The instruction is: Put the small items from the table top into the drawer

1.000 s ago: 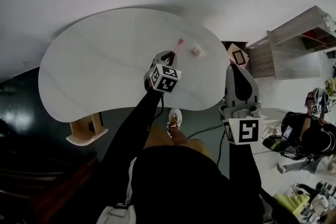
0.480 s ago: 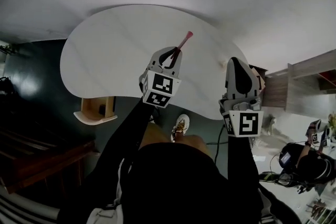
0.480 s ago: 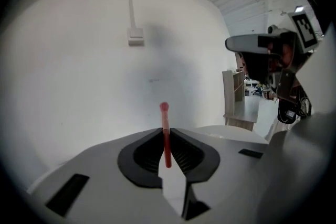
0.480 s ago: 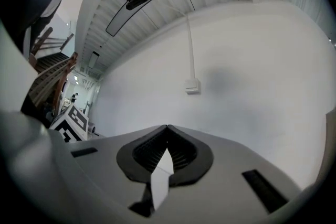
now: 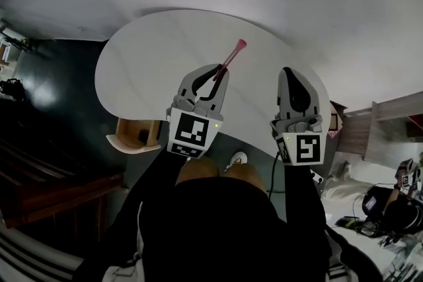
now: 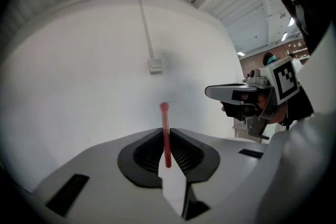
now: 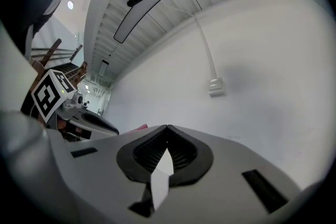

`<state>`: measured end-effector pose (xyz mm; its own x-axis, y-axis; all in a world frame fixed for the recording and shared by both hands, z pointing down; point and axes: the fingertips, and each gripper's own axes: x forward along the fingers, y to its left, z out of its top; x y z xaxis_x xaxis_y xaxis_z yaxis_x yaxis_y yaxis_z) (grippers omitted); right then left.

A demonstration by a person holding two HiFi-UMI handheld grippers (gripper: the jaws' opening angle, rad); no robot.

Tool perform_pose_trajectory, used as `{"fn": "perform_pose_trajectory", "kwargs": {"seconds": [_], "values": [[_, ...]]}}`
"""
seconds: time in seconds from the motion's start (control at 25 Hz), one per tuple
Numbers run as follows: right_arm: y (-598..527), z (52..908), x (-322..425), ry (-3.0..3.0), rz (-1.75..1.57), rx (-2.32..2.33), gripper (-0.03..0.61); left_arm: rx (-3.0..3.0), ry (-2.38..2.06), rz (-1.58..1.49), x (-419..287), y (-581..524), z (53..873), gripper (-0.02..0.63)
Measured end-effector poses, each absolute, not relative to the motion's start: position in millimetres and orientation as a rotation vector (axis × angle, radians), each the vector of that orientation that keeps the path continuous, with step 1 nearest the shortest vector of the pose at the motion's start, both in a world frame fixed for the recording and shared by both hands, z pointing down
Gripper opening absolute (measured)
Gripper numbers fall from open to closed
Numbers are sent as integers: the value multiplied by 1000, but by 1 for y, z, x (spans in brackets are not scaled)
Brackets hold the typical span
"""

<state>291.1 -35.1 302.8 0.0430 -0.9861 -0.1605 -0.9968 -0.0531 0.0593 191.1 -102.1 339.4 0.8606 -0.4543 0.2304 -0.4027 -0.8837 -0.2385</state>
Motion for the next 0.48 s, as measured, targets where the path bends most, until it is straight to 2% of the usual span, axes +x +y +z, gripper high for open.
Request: {"fn": "perform_pose_trajectory", "kwargs": {"seconds": [0.24,0.48], "values": [[-57,294,251,2138,241,-2204,26,-2846,666,-415,156,-115,331,51],[-91,296,194,2251,249,-2101,26,-2832,797,-409,93,-138,330,51]]}}
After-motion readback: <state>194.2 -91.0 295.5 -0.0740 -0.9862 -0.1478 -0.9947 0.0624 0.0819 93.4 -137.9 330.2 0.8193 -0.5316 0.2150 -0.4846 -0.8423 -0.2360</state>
